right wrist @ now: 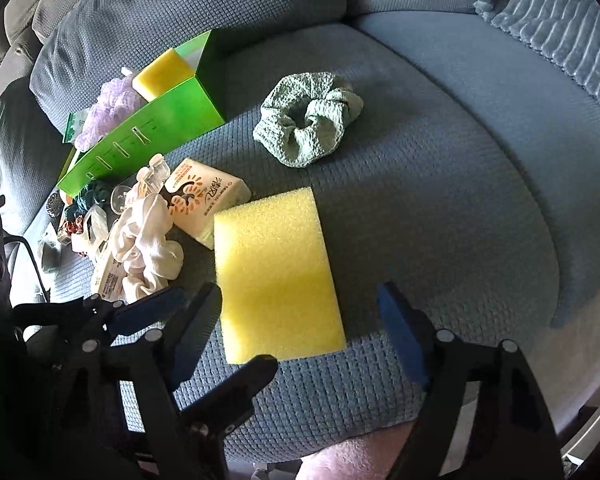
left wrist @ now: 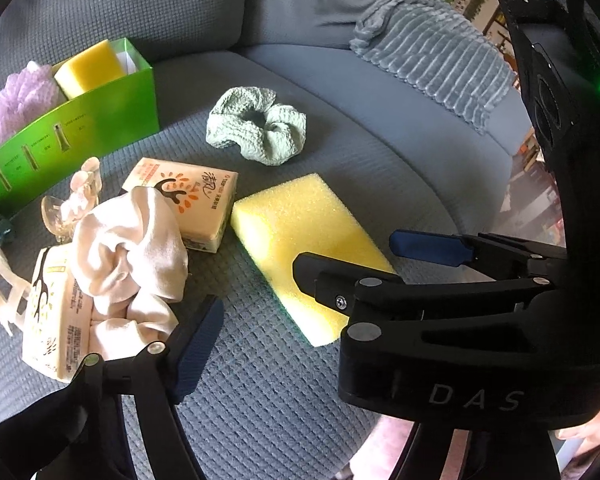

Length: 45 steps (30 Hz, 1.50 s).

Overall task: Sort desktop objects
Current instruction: 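Close the right gripper on the yellow sponge, then lift the yellow sponge with the right gripper and carry it over the green box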

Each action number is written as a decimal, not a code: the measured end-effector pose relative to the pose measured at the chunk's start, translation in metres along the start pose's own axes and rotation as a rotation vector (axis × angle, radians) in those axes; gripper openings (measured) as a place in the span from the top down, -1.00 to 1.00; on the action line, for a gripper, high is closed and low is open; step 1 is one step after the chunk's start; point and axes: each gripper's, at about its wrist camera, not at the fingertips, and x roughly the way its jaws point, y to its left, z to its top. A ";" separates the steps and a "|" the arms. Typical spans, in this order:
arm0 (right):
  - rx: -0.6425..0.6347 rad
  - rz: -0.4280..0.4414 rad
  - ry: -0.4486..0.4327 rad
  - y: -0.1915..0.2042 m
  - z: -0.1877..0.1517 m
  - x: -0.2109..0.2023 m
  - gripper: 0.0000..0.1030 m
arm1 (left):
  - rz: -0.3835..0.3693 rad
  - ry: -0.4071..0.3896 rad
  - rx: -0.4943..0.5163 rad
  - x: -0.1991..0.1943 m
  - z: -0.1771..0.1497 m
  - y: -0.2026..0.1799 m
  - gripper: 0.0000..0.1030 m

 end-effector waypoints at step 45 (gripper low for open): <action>-0.003 0.107 -0.050 0.002 0.005 -0.021 0.50 | -0.039 -0.080 0.008 -0.017 0.011 -0.010 0.13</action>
